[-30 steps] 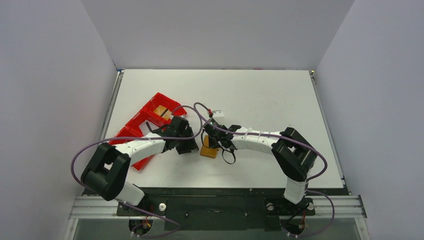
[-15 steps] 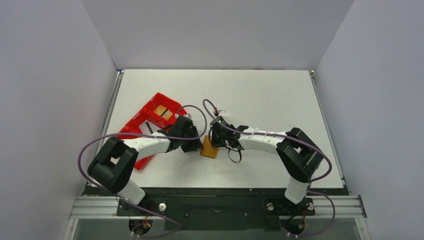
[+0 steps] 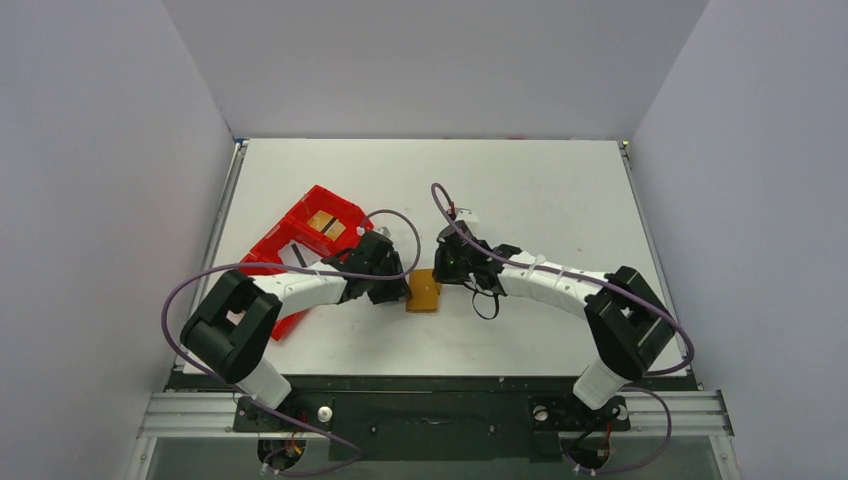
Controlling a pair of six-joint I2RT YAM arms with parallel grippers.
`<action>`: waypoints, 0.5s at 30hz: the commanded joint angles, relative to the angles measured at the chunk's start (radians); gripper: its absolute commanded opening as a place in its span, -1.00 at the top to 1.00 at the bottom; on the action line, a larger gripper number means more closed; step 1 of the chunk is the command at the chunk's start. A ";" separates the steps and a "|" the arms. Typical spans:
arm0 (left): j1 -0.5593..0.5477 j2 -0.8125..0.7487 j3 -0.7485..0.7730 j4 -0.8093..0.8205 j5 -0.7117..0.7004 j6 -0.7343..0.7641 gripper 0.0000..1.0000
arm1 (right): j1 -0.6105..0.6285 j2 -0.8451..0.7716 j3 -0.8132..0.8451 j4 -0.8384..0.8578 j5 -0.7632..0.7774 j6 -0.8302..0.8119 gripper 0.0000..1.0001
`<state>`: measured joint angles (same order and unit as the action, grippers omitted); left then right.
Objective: Take the credit cards out of the card holder
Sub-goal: Open the card holder at the center of the board.
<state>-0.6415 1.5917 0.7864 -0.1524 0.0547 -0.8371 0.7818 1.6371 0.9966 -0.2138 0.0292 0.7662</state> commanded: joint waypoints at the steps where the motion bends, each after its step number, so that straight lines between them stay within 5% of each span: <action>1: -0.007 -0.022 0.041 -0.046 -0.033 -0.008 0.23 | -0.001 -0.080 -0.002 -0.012 0.035 0.013 1.00; 15: -0.006 -0.167 0.088 -0.176 -0.136 0.019 0.15 | -0.002 -0.187 0.027 -0.092 0.058 0.013 1.00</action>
<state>-0.6426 1.4815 0.8276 -0.2939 -0.0380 -0.8314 0.7803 1.5082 0.9962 -0.2893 0.0521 0.7761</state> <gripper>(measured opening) 0.418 0.007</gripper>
